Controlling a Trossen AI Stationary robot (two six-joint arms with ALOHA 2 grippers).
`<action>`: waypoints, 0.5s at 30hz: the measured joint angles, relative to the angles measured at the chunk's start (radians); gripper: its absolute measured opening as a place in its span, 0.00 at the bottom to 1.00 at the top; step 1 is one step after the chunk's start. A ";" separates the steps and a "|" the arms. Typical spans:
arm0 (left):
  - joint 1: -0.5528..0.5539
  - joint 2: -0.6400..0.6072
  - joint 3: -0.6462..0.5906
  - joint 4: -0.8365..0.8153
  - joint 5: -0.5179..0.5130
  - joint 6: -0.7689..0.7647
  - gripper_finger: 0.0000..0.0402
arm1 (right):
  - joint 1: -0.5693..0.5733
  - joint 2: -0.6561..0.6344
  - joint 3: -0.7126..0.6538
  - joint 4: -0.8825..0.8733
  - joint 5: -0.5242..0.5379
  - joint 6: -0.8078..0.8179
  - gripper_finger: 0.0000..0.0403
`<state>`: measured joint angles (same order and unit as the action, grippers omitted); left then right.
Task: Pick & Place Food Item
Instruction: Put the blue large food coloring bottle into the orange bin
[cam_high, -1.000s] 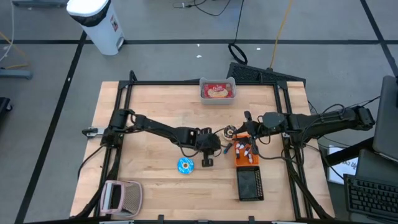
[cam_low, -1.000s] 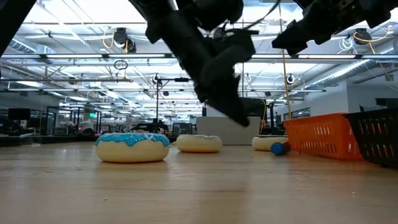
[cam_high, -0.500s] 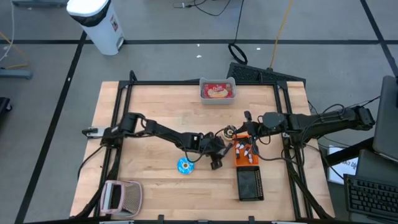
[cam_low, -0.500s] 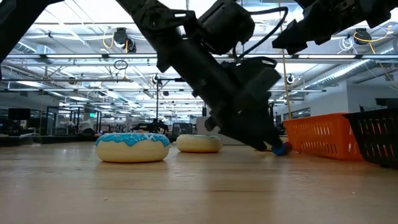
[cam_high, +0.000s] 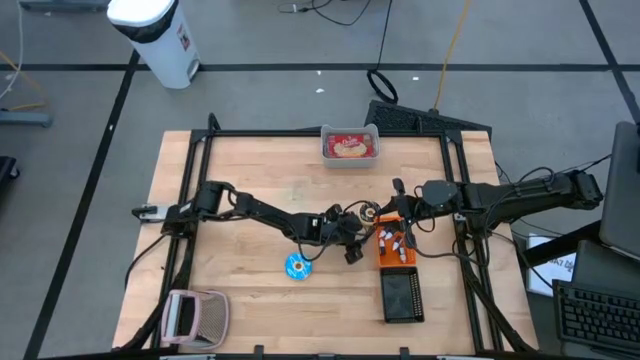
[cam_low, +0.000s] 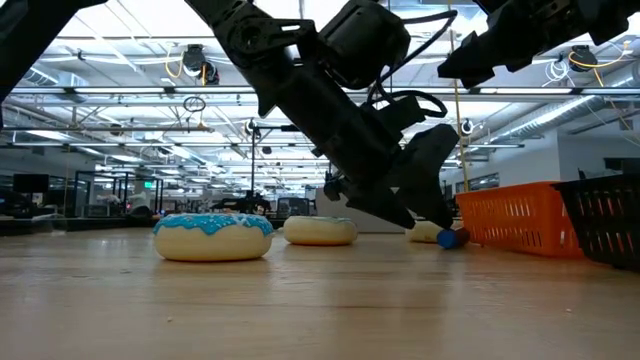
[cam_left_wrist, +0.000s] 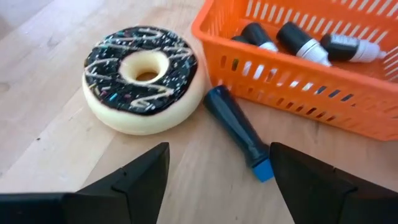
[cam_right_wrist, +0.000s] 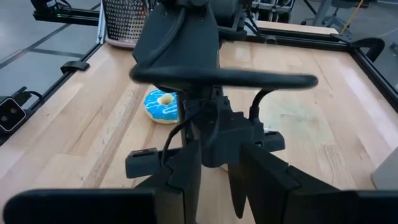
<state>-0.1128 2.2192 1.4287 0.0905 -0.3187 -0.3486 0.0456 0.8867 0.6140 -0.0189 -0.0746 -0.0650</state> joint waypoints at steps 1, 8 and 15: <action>-0.001 0.000 0.000 0.010 0.001 0.001 0.70 | 0.000 0.000 0.000 0.000 0.000 0.000 0.25; -0.022 0.000 0.000 0.059 -0.010 -0.080 0.70 | 0.000 0.000 0.000 0.000 0.000 -0.001 0.25; -0.027 0.059 0.001 0.086 -0.029 -0.068 0.70 | 0.000 0.000 0.000 0.001 0.027 -0.008 0.25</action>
<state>-0.1394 2.2779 1.4296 0.1767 -0.3481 -0.4168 0.0456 0.8864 0.6140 -0.0181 -0.0471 -0.0727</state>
